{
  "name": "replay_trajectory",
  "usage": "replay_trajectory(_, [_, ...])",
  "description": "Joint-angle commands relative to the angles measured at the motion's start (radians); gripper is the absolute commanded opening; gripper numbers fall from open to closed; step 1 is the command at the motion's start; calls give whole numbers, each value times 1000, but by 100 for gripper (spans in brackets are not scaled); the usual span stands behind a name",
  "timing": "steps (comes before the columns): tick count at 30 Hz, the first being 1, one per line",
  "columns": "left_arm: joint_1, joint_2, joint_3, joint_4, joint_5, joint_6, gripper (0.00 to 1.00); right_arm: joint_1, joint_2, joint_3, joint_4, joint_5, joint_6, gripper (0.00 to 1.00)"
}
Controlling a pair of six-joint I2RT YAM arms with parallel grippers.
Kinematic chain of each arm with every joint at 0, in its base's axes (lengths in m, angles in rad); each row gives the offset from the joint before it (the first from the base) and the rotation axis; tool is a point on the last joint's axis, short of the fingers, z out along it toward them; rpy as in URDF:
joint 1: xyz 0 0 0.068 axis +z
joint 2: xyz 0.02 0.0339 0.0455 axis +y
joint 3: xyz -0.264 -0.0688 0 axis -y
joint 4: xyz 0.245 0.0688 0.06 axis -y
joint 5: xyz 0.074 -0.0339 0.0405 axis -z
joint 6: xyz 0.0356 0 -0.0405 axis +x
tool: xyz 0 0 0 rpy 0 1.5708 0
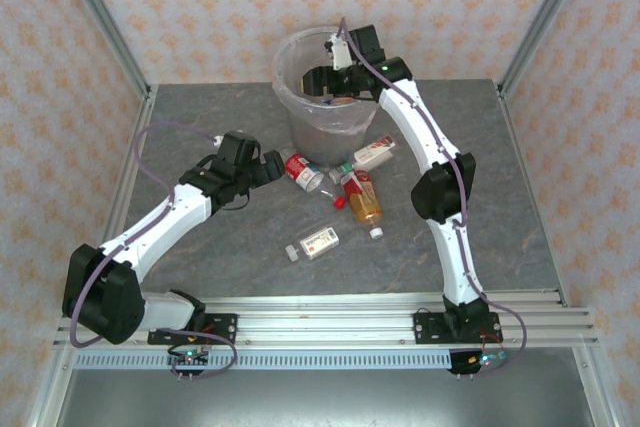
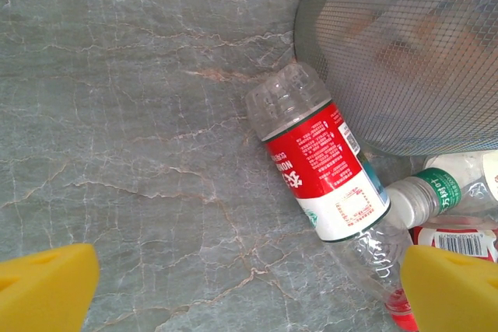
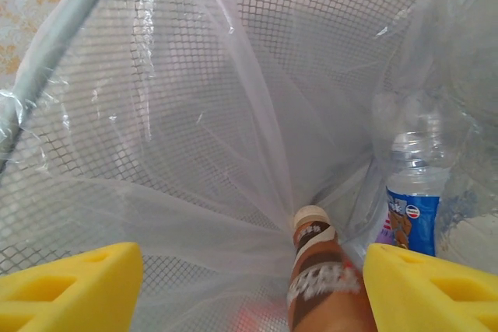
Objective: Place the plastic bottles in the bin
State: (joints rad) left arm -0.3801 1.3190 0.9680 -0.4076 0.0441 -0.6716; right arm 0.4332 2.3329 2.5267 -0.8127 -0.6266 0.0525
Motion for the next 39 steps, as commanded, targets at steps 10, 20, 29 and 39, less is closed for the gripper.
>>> replay_trajectory(10, [-6, 27, 12, -7, 0, 0, 100, 0, -141, 38, 14, 61, 10, 80])
replay_trajectory(20, [-14, 57, 20, 0, 39, -26, 100, 0, -251, 39, -128, 165, -83, 98])
replay_trajectory(29, [-82, 95, 0, 62, 28, -141, 100, 0, -523, -303, -21, 273, -66, 99])
replay_trajectory(39, [-203, 65, -49, 94, 74, 103, 100, 1, -1072, -1202, 571, 431, -39, 99])
